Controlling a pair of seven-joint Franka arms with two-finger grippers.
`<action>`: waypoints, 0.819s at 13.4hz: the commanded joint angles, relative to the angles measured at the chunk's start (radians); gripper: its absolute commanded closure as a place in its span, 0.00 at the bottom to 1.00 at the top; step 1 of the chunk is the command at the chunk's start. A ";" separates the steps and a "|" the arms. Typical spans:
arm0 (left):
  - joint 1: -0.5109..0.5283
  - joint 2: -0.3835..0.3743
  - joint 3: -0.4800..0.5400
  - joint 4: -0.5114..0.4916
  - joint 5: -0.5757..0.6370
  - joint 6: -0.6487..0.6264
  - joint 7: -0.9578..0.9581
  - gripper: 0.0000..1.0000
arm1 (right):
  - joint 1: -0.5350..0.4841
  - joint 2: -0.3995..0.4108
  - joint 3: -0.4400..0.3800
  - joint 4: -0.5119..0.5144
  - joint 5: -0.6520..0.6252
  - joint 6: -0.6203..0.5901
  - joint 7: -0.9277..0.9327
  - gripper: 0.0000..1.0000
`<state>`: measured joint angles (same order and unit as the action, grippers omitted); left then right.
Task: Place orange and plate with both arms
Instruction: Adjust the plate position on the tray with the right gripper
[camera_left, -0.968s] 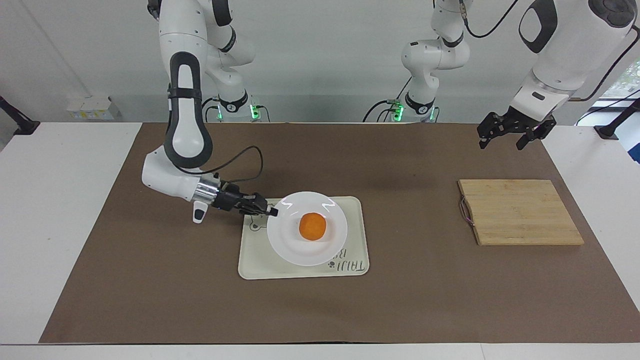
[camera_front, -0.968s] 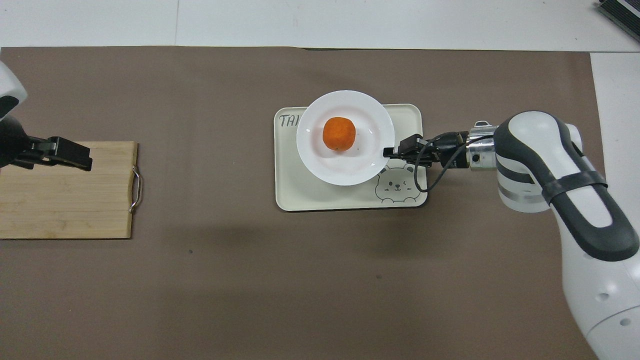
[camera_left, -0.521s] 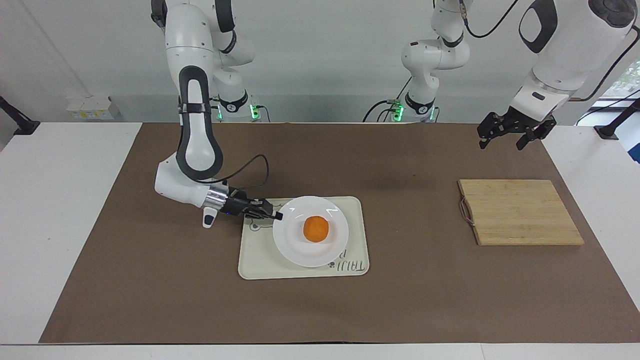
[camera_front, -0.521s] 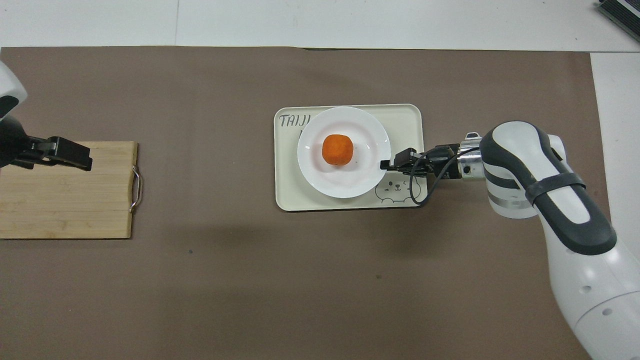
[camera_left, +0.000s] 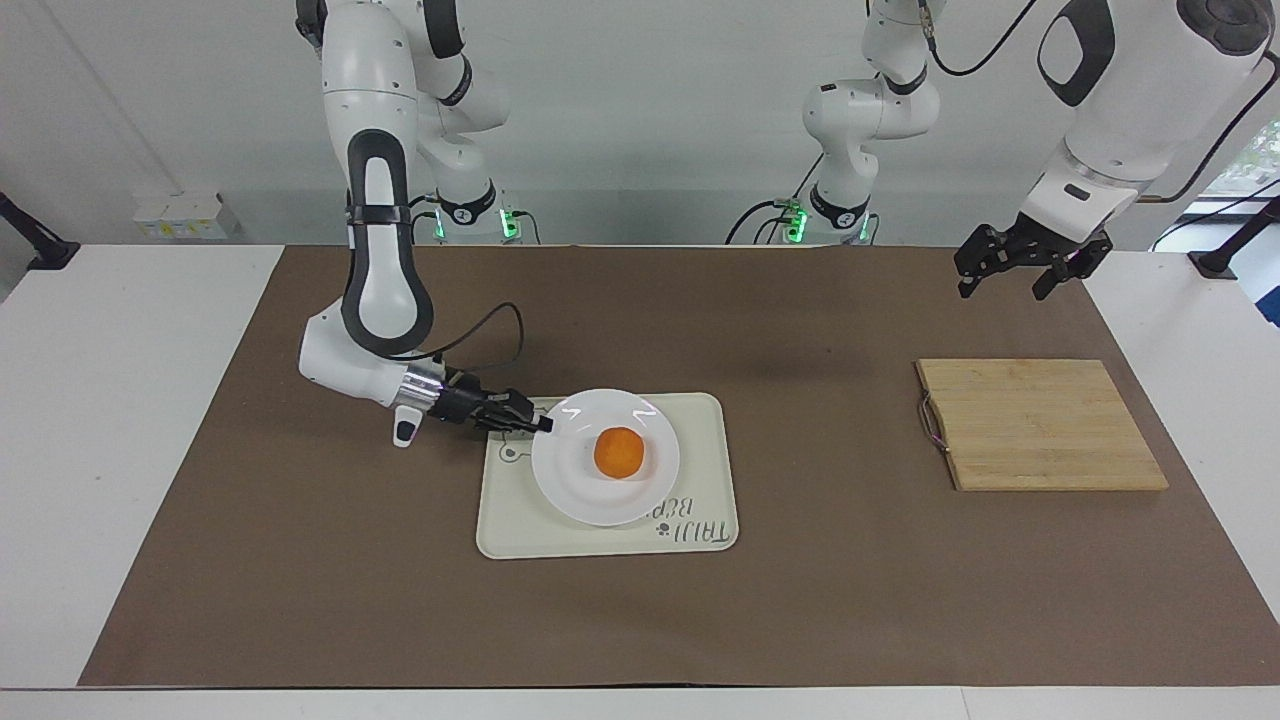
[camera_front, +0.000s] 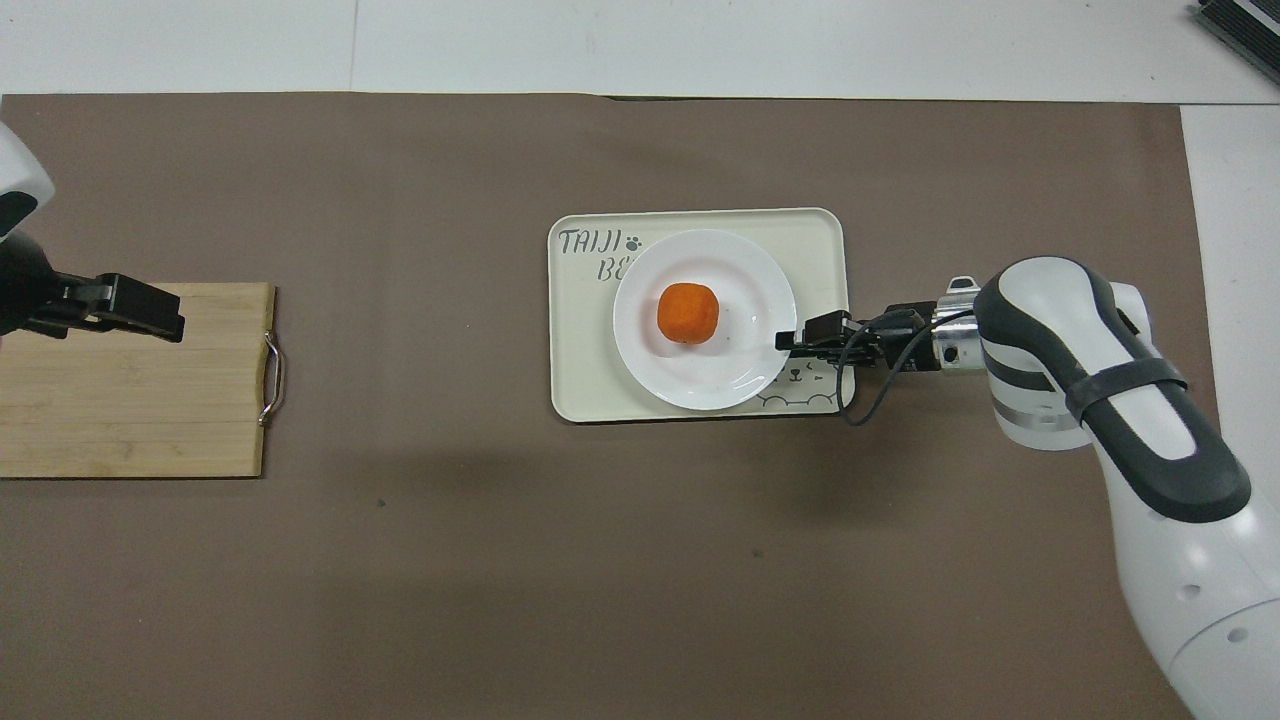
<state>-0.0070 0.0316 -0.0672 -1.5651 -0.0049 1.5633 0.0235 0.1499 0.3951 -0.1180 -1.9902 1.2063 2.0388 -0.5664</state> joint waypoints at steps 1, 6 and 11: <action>0.009 0.013 -0.005 0.028 0.016 -0.025 0.006 0.00 | -0.012 -0.006 0.004 0.042 -0.092 0.026 -0.004 0.00; 0.009 0.013 -0.005 0.028 0.016 -0.025 0.006 0.00 | -0.019 -0.036 -0.028 0.090 -0.258 0.024 0.103 0.00; 0.009 0.013 -0.005 0.028 0.016 -0.025 0.006 0.00 | -0.006 -0.166 -0.026 0.129 -0.630 0.011 0.472 0.00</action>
<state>-0.0070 0.0316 -0.0672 -1.5650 -0.0049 1.5632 0.0235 0.1389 0.2938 -0.1527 -1.8610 0.7098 2.0610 -0.2340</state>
